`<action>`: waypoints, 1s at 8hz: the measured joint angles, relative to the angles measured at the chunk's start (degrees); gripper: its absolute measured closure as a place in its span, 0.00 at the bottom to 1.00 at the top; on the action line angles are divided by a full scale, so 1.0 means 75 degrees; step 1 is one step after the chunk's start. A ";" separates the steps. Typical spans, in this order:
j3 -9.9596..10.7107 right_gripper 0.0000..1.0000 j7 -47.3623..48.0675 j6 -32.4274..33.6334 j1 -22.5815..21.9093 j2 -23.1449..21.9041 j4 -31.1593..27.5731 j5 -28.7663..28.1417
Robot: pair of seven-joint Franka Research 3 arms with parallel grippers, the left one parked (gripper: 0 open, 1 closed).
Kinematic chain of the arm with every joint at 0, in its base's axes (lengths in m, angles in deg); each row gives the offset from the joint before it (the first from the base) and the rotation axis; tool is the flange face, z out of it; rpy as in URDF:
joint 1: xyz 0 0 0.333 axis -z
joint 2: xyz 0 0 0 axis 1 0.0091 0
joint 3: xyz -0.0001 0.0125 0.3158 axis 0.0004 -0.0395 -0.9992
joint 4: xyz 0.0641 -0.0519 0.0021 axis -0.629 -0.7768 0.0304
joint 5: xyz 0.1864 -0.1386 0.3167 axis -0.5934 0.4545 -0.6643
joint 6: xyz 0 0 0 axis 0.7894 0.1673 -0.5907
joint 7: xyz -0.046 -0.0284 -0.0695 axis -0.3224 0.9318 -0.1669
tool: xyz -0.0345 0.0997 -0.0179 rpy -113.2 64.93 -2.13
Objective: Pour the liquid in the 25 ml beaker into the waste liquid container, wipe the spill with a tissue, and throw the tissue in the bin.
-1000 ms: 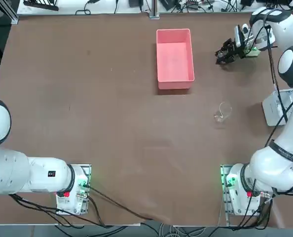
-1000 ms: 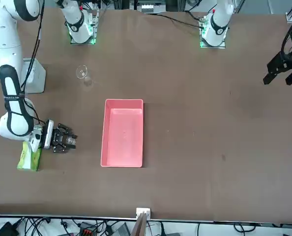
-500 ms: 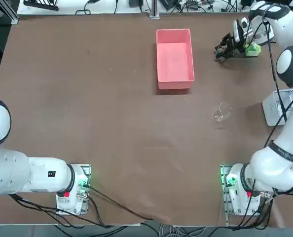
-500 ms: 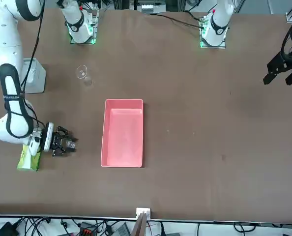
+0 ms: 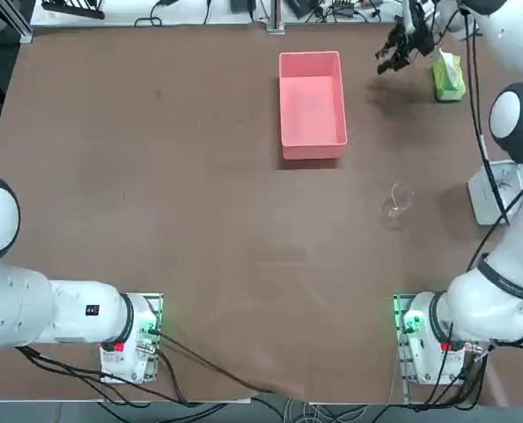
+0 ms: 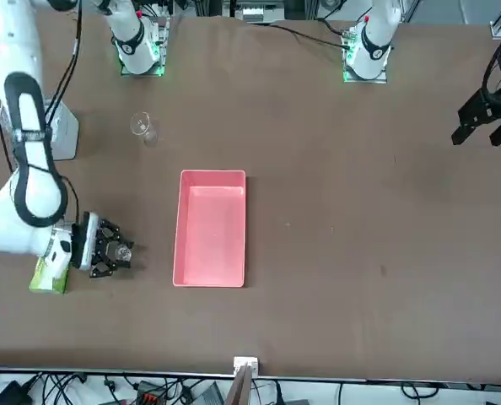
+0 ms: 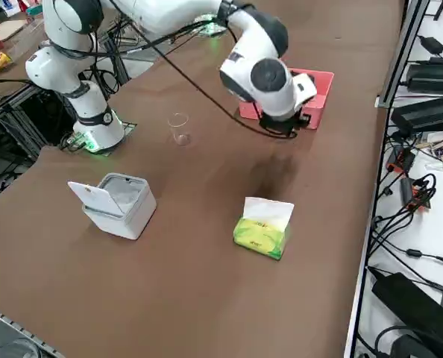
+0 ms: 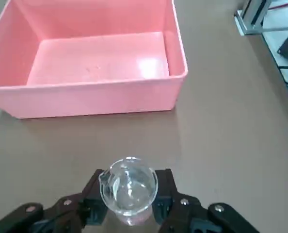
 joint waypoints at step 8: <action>0.0138 0.52 0.2948 -0.0304 -0.1621 -0.0623 0.0012 0.2560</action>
